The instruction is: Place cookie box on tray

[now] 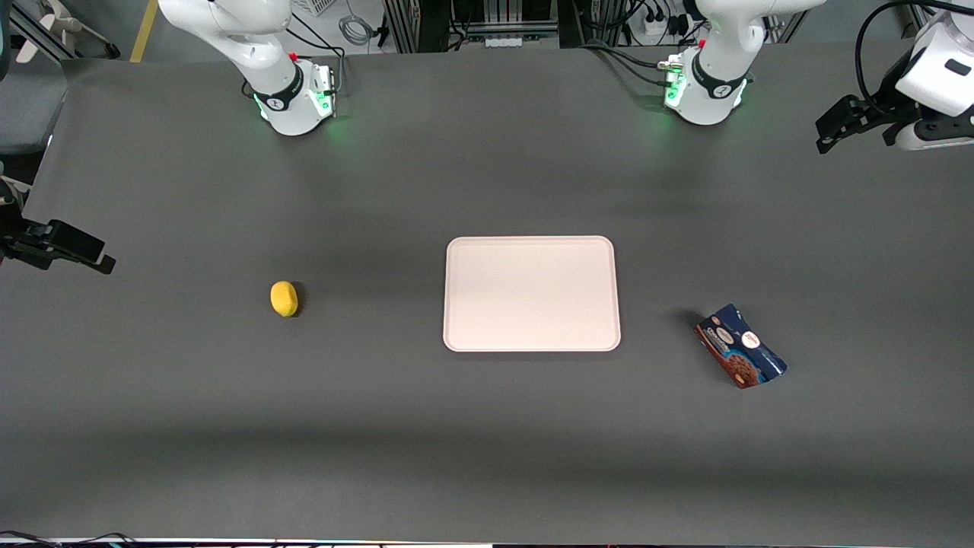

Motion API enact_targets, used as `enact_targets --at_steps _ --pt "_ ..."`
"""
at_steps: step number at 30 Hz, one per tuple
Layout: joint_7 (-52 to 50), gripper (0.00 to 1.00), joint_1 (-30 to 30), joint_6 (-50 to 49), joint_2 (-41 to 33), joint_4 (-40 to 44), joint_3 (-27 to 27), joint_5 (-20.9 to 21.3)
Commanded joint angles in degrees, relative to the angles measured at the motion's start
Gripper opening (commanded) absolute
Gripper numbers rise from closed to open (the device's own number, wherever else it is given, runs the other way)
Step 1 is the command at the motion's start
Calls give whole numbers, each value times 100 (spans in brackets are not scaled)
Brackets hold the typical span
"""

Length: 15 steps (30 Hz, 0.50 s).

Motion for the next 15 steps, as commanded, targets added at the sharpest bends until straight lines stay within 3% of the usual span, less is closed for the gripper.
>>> enact_targets --at_steps 1,15 --pt "-3 100 -1 -20 -34 5 -7 32" --pt "-20 100 -1 -20 -26 119 -7 32"
